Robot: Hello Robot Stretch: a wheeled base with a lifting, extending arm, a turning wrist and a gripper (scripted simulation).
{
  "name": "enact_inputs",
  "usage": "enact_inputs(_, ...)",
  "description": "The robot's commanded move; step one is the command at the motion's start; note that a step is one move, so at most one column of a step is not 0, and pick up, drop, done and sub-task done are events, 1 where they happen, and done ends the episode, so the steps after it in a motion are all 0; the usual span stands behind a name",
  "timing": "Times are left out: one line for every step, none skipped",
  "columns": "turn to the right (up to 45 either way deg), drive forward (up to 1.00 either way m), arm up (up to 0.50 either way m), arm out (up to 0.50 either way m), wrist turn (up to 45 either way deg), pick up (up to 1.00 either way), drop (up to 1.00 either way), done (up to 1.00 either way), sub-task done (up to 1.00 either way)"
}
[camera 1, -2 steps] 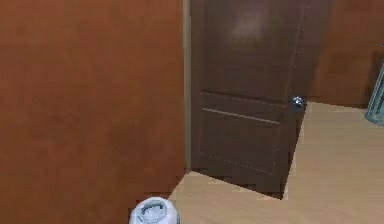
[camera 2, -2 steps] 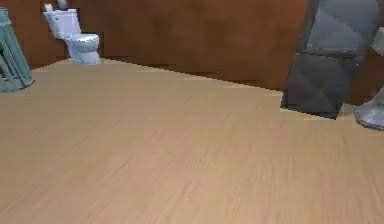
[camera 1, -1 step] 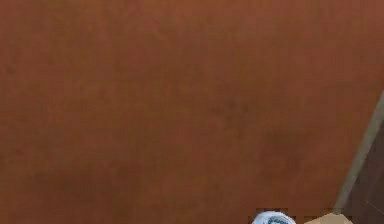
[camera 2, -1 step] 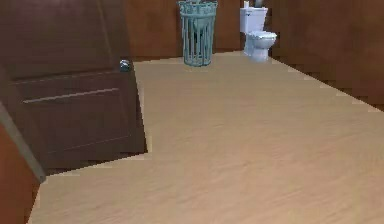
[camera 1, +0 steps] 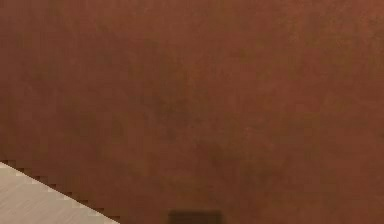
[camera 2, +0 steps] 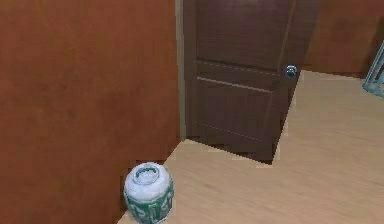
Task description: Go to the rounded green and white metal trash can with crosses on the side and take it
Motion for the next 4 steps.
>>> enact_inputs(-12.0, 0.00, 0.00, 0.00, 0.0, 0.00, 0.00, 0.00, 0.00)
enact_inputs(0.0, 0.00, 0.20, 0.00, 0.0, 0.00, 0.00, 0.00, 0.00)
enact_inputs(0.0, 0.00, 0.00, 0.46, 0.0, 0.00, 0.00, 0.00, 0.00)
enact_inputs(0.0, 0.00, 0.00, 0.00, 45.0, 0.00, 0.00, 0.00, 0.00)
